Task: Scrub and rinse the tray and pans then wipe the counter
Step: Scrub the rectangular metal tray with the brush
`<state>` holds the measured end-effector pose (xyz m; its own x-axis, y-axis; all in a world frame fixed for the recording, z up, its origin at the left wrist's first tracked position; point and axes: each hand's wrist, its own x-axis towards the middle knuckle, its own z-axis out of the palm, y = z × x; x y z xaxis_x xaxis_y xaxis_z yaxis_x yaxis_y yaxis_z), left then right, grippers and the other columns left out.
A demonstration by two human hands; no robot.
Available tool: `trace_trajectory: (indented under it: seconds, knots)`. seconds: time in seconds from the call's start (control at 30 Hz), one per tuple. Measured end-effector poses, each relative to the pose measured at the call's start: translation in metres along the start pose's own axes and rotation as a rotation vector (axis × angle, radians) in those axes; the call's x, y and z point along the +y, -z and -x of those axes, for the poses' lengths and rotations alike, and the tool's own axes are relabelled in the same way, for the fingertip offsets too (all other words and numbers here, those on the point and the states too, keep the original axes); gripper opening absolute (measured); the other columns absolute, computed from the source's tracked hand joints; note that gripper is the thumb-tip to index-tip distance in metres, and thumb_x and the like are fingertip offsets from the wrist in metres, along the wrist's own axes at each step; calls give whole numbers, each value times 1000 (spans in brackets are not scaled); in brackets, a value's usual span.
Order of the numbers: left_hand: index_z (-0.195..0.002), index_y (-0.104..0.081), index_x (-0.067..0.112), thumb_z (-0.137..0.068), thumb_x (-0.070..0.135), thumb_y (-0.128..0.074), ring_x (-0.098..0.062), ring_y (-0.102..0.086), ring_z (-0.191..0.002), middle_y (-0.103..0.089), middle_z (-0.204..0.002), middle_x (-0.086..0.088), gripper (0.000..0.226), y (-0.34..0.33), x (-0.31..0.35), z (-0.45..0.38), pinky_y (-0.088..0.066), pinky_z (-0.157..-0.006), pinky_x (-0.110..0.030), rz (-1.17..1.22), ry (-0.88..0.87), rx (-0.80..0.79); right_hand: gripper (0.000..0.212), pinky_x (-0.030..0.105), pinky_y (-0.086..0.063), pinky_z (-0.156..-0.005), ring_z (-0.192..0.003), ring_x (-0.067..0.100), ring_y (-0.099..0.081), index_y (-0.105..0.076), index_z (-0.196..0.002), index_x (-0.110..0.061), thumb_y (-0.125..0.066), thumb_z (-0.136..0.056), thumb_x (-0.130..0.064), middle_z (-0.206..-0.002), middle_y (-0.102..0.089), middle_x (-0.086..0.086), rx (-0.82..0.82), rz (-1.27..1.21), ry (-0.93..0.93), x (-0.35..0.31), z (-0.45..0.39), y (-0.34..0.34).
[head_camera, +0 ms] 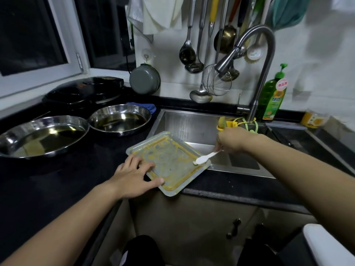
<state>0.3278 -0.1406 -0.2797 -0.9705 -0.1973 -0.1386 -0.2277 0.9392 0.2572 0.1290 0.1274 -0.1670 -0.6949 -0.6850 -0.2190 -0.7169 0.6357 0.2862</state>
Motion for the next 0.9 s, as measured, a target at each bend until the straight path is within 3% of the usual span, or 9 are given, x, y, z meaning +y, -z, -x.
trace_trajectory:
  seconds: [0.13,0.3,0.53,0.63,0.7,0.77,0.83,0.9]
  knots:
    - [-147,-28,53,-73,98,-25,-10,3,-151,-15,-157,8,87,4,-4,2,-9,-123,-44,-3,0,-27,27,35,-32,-87,-113,14,-59,-71,-117,-46,-60,-99,-29,-117,-70,-18,61,51,156,3,-16,0]
    - [-147,-27,56,-53,109,-6,-6,3,-149,-14,-154,12,110,0,-8,0,-6,-123,-42,2,-18,18,37,29,-34,-81,-104,12,-60,-69,-120,-48,-60,-97,-22,-111,-70,-16,61,-56,371,-22,-20,-21]
    - [-159,4,41,-64,104,-33,-11,3,-154,-1,-164,13,120,-12,-10,3,-8,-126,-40,98,-29,182,29,24,-44,-82,-98,11,-60,-71,-123,-39,-63,-98,-26,-106,-68,-13,130,-210,551,-33,-29,-31]
    - [-158,11,43,-64,103,-42,-13,6,-155,6,-165,13,123,-14,-11,3,-8,-127,-44,141,-26,218,30,22,-42,-80,-100,12,-62,-70,-124,-38,-62,-99,-24,-107,-70,-12,161,-361,427,-30,-42,-27]
    - [-158,3,43,-66,102,-43,-12,4,-154,1,-164,14,118,-14,-12,4,-11,-127,-45,138,-29,209,30,31,-48,-83,-104,18,-64,-68,-124,-45,-58,-100,-30,-112,-73,-10,236,-397,302,-38,-62,-23]
    - [-154,-16,45,-68,102,-36,-11,2,-152,-9,-159,14,106,-15,-11,3,-14,-127,-45,100,-41,191,31,36,-51,-81,-105,24,-63,-63,-129,-49,-51,-102,-38,-115,-72,-6,260,-368,243,-60,-79,-22]
    - [-147,-30,51,-68,104,-27,-11,6,-152,-15,-157,14,96,-14,-11,2,-13,-127,-45,57,-38,160,34,39,-52,-84,-106,27,-63,-58,-133,-49,-45,-102,-40,-120,-70,-1,302,-403,255,-91,-93,-22]
    - [-147,-32,53,-67,105,-22,-13,11,-153,-16,-159,13,96,-14,-11,2,-10,-127,-45,46,-29,130,35,37,-49,-80,-107,29,-63,-58,-133,-47,-42,-103,-38,-122,-69,1,333,-396,294,-119,-98,-18]
